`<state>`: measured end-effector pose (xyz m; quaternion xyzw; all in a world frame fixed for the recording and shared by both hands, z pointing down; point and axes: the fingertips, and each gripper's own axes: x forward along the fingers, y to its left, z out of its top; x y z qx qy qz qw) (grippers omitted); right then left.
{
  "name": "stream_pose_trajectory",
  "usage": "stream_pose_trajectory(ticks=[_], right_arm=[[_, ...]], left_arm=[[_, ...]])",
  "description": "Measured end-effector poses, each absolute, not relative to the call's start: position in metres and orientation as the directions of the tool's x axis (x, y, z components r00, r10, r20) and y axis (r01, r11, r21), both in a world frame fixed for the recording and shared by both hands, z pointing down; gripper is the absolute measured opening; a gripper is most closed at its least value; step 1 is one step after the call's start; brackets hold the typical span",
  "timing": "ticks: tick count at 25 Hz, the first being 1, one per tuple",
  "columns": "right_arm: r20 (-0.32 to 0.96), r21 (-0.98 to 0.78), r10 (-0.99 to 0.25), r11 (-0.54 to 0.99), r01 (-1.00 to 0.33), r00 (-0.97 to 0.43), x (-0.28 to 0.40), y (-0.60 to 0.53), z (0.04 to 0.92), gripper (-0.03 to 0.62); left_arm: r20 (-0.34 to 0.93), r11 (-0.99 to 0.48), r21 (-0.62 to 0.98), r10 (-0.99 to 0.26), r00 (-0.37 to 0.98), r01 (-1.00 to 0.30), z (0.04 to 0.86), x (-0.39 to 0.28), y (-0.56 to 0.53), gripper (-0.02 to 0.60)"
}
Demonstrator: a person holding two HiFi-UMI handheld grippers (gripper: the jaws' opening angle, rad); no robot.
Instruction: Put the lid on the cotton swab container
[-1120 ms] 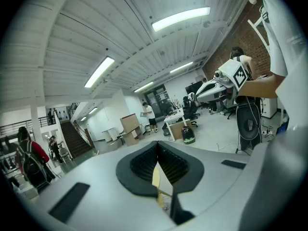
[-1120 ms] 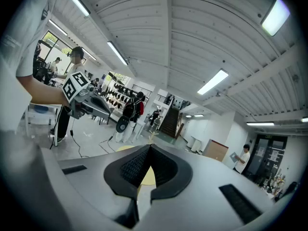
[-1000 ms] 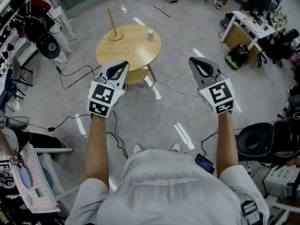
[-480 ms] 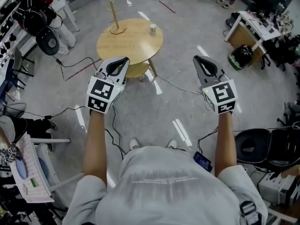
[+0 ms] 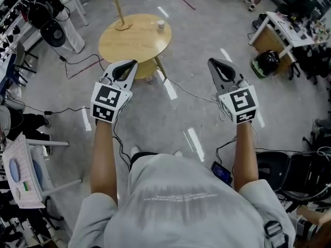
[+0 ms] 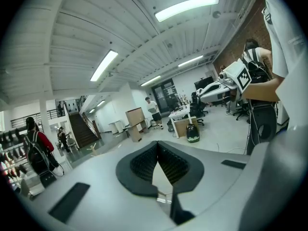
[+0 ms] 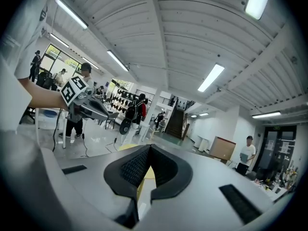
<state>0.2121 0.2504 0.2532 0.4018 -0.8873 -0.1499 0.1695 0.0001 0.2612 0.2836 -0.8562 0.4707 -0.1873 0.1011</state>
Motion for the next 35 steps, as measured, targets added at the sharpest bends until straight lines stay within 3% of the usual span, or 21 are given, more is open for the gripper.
stream_pose_trajectory(ticks=[8,17,24,35], right_arm=[[0.186,0.368,-0.739,0.664,-0.651,-0.648,0.242,0.235,0.266,0.028],[0.194,0.368,-0.750,0.654,-0.661,-0.633,0.233,0.179,0.284,0.028],[0.208,0.385,-0.774,0.626,-0.678,-0.598,0.188,0.080,0.289,0.028],[0.194,0.337,-0.793,0.606,-0.720,-0.577,0.099,-0.076,0.270,0.028]], left_arm=[[0.245,-0.518,-0.339,-0.854,0.458,-0.785,0.294,0.034,0.253,0.018],[0.248,-0.542,-0.314,-0.839,0.483,-0.779,0.316,0.023,0.186,0.018],[0.288,-0.585,-0.367,-0.811,0.510,-0.723,0.330,-0.018,0.077,0.018],[0.290,-0.659,-0.290,-0.752,0.592,-0.694,0.328,-0.088,-0.088,0.018]])
